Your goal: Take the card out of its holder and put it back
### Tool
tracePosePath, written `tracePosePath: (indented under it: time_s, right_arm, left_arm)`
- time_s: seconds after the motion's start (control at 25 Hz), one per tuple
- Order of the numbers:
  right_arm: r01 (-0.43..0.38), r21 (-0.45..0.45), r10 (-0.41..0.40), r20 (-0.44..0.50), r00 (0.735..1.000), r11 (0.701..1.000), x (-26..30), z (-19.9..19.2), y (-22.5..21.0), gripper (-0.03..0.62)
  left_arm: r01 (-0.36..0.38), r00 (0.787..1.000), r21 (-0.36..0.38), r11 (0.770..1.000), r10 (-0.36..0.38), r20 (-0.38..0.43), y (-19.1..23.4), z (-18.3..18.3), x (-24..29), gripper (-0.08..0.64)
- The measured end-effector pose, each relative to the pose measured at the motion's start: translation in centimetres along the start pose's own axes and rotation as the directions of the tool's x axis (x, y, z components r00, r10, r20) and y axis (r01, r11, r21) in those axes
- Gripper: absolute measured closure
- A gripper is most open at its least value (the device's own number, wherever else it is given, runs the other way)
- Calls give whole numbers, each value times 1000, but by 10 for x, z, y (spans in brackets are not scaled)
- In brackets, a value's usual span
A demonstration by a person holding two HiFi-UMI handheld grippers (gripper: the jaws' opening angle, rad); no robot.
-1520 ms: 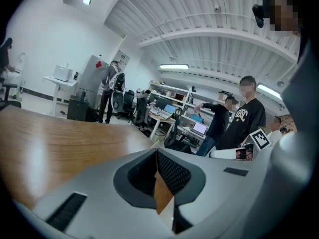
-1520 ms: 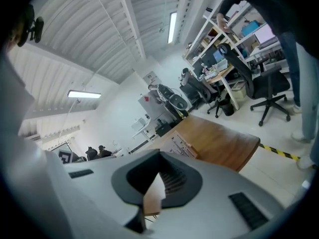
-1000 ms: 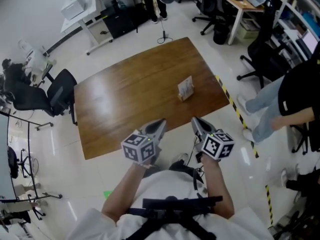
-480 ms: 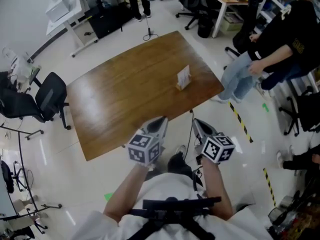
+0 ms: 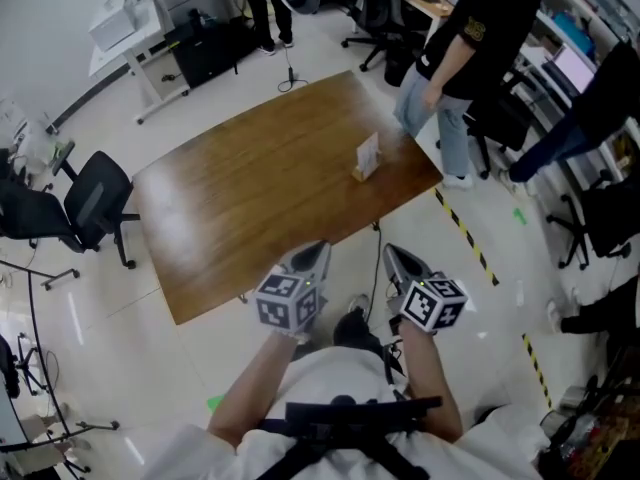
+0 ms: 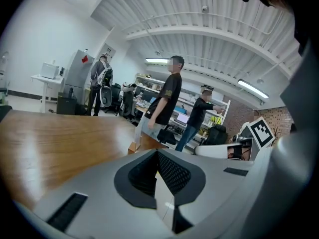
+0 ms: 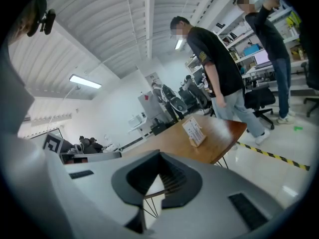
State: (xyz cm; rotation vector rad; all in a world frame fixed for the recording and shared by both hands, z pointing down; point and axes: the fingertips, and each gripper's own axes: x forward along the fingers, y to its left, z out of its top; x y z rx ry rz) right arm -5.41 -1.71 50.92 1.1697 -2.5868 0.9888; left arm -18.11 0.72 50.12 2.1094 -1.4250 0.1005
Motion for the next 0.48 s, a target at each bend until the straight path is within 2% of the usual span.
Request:
tracePosePath:
  time_s: [0.48]
  right_arm:
    - [4,-23,-4,3,1000,1000,4,2,17,589]
  left_arm:
    - [-3,1000,5,1000,3,9,9,4,-8,558]
